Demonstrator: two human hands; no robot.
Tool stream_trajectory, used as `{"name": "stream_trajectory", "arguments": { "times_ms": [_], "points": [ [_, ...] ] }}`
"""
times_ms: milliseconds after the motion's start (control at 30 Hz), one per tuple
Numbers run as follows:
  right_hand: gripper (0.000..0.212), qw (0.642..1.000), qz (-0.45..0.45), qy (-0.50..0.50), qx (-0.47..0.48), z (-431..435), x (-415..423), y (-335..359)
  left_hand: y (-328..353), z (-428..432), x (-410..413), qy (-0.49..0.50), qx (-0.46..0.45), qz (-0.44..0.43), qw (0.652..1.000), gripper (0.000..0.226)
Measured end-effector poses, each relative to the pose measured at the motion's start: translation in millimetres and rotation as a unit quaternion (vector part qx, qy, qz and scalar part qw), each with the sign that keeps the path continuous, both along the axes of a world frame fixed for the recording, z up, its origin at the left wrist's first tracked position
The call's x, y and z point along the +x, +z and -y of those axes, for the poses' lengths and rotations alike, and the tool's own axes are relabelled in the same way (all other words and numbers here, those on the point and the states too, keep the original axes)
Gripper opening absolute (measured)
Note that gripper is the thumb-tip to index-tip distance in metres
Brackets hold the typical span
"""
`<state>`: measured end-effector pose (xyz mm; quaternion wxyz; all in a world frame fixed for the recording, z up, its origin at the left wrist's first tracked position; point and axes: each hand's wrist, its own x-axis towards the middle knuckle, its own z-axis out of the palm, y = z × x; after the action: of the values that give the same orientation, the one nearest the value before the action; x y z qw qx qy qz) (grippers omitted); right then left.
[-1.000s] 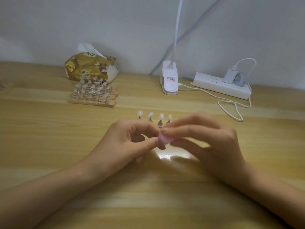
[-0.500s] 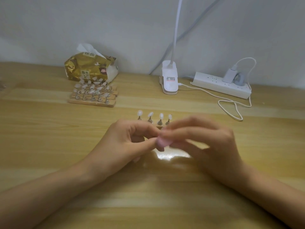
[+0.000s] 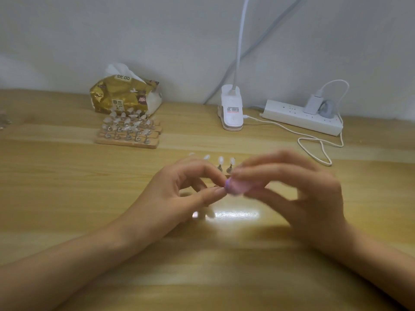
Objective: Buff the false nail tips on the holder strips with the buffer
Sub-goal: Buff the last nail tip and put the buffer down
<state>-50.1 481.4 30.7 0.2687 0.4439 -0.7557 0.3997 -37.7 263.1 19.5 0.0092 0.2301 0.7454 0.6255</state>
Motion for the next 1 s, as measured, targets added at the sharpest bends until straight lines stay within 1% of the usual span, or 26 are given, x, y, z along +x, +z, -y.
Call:
{"name": "stream_trajectory", "arguments": {
  "times_ms": [100, 167, 233, 367, 467, 600, 867, 1000],
  "points": [
    [0.025, 0.992, 0.097, -0.035, -0.079, -6, -10, -3, -1, 1, -1, 0.011, 0.007, 0.004, 1.000, 0.008],
    [0.025, 0.988, 0.123, -0.042, -0.088, -7, -13, -6, 0, 1, 0, 0.005, 0.030, 0.031, 0.999, 0.010],
    [0.022, 0.987, 0.132, -0.033, -0.081, -7, -13, -7, 0, 1, 0, 0.008, 0.052, 0.044, 0.998, 0.007],
    [0.021, 0.989, 0.134, -0.017, -0.065, -3, -12, -9, 0, 2, 0, 0.015, 0.072, 0.051, 0.996, 0.004],
    [0.021, 0.987, 0.140, -0.015, -0.074, -3, -11, -8, 0, 1, 0, 0.033, 0.069, 0.045, 0.996, 0.007],
    [0.022, 0.986, 0.145, -0.017, -0.077, -3, -9, -7, 0, 0, 0, 0.044, 0.062, 0.048, 0.996, 0.016],
    [0.021, 0.993, 0.105, -0.004, -0.045, 1, -4, -4, 0, 0, 1, 0.032, 0.034, 0.035, 0.998, 0.005],
    [0.018, 0.996, 0.087, -0.016, -0.013, 5, -2, -4, 2, 0, 2, 0.037, 0.021, 0.013, 0.999, 0.012]
  ]
}}
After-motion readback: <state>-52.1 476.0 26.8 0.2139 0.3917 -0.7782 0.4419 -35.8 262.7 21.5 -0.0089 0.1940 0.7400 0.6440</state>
